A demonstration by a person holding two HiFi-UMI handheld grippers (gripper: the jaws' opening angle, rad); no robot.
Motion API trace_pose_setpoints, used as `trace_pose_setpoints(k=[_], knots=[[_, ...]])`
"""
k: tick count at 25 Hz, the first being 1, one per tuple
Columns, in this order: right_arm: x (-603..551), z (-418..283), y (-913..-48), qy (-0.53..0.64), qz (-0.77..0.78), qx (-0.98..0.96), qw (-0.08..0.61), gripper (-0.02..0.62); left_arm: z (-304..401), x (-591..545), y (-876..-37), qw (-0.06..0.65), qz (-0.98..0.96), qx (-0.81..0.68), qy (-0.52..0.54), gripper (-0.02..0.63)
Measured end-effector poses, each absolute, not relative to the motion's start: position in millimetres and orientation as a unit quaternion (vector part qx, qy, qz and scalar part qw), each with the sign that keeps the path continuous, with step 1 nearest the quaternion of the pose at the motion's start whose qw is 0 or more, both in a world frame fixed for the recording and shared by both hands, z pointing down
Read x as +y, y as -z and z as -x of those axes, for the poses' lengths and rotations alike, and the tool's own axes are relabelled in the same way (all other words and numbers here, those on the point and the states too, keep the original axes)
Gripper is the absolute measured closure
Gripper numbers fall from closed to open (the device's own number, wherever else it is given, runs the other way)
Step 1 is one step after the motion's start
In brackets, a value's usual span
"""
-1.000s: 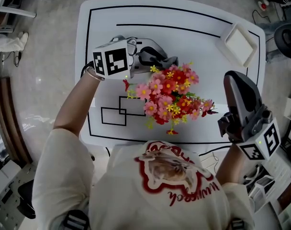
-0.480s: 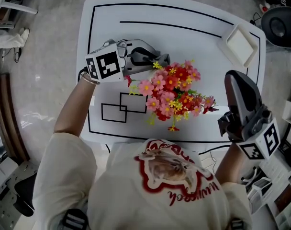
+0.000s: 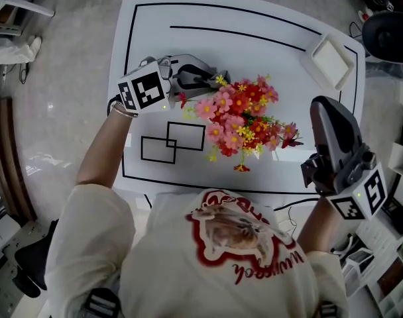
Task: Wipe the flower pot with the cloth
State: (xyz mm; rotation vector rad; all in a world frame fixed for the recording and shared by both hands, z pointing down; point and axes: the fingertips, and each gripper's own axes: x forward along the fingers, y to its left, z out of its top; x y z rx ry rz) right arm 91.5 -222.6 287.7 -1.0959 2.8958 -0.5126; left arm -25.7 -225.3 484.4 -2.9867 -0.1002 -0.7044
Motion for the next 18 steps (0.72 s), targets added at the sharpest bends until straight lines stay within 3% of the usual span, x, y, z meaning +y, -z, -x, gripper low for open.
trace_pose_setpoints(k=[18], knots=[[-196.8, -85.4, -278.7, 0.152, 0.351, 0.924, 0.004, 0.595, 42.5, -214.4, -482.4, 0.028, 0.973, 0.024, 0.23, 0.551]])
